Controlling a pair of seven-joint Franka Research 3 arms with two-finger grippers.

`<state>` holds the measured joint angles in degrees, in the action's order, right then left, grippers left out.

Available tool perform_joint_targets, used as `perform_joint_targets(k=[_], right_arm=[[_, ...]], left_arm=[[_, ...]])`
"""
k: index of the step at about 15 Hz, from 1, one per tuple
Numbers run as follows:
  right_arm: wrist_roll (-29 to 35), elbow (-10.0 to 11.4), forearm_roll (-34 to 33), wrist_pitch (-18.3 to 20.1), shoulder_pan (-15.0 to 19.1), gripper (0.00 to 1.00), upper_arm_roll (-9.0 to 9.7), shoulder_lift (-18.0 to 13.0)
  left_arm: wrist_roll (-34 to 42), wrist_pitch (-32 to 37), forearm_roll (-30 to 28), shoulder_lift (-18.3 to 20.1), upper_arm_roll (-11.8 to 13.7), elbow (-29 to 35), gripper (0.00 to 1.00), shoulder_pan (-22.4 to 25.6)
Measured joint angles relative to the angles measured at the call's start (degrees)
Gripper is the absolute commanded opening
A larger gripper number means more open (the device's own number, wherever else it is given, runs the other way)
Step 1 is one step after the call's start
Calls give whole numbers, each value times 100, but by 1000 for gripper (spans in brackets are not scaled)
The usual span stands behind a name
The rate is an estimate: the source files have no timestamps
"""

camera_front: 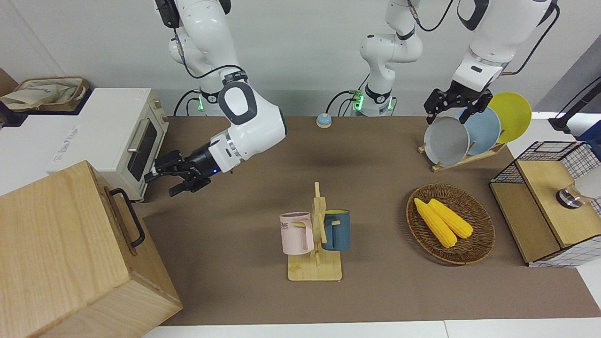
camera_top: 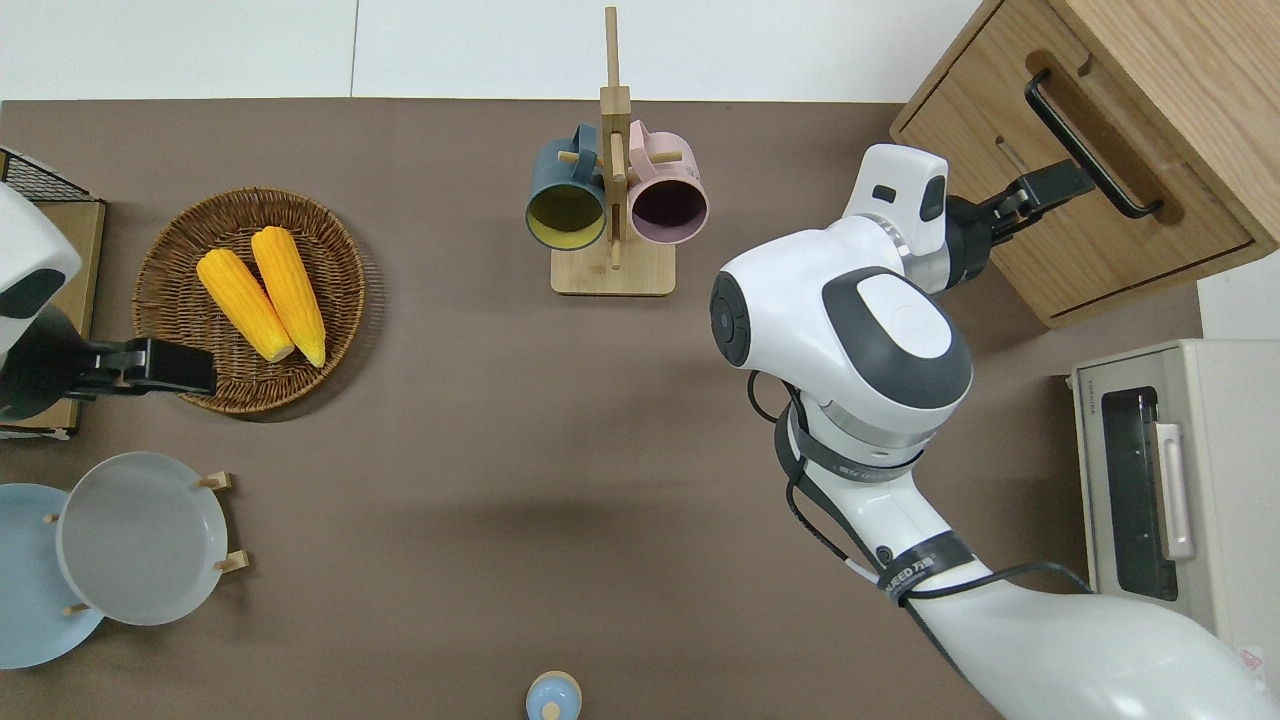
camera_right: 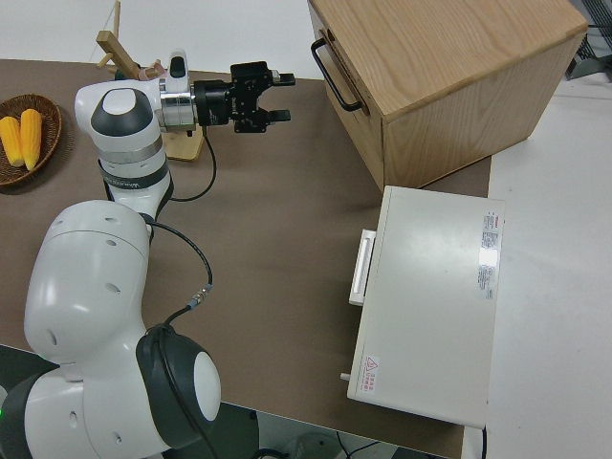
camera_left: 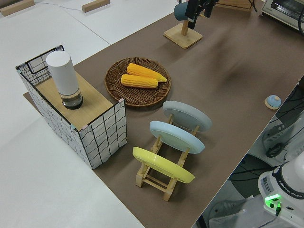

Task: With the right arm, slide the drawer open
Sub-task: 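Close the right gripper around the black drawer handle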

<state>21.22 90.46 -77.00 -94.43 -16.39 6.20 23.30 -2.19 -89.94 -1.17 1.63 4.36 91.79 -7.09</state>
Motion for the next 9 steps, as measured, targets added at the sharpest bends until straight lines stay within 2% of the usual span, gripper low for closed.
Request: perform_joint_targets(k=[7, 9], right_arm=[[215, -2, -441, -575, 38, 964, -305, 158], [215, -2, -455, -864, 39, 964, -477, 161]], left_arm=[[0, 0, 0, 0, 0, 0, 995, 0], [0, 0, 0, 0, 0, 0, 998, 0]])
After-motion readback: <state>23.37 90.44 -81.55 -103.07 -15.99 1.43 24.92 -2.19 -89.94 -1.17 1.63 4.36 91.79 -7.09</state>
